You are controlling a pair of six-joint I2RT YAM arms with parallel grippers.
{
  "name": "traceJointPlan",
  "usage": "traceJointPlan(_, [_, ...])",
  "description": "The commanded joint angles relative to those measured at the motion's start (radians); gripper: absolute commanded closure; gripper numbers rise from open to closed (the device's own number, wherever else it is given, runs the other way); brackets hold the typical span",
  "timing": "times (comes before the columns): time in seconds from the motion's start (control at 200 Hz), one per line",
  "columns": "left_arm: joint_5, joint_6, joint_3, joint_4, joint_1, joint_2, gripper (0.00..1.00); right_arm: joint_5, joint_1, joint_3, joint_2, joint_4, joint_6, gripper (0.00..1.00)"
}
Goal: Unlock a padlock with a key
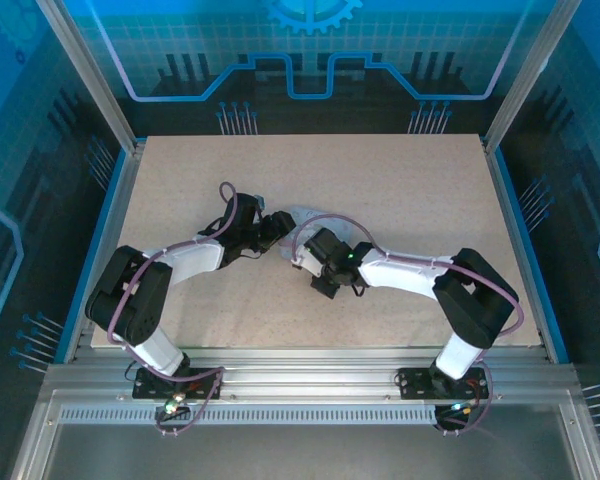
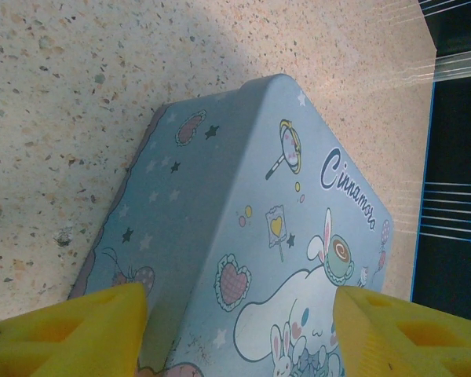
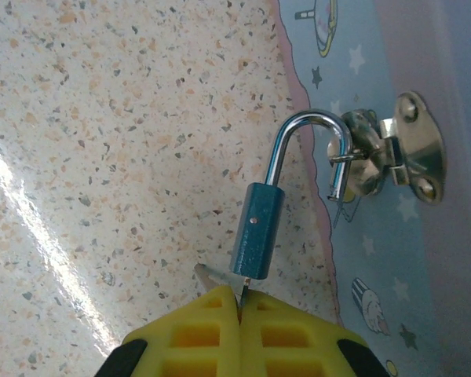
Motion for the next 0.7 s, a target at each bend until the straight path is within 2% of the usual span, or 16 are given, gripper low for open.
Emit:
traceJointPlan(0.0, [0.036, 0.016, 0.028, -0.004, 0.005, 0.016, 0.35, 0.024, 0.021, 0.048, 0.017, -0.011, -0.044, 1.00])
traceJointPlan(0.27, [0.042, 0.012, 0.033, -0.001, 0.005, 0.019, 0.35, 0.038, 0.021, 0.061, 0.030, -0.019, -0.069, 1.00])
traceJointPlan(0.69, [0.028, 0.023, 0.024, -0.010, 0.005, 0.021, 0.35, 0.055, 0.021, 0.012, -0.029, -0.062, 0.005, 1.00])
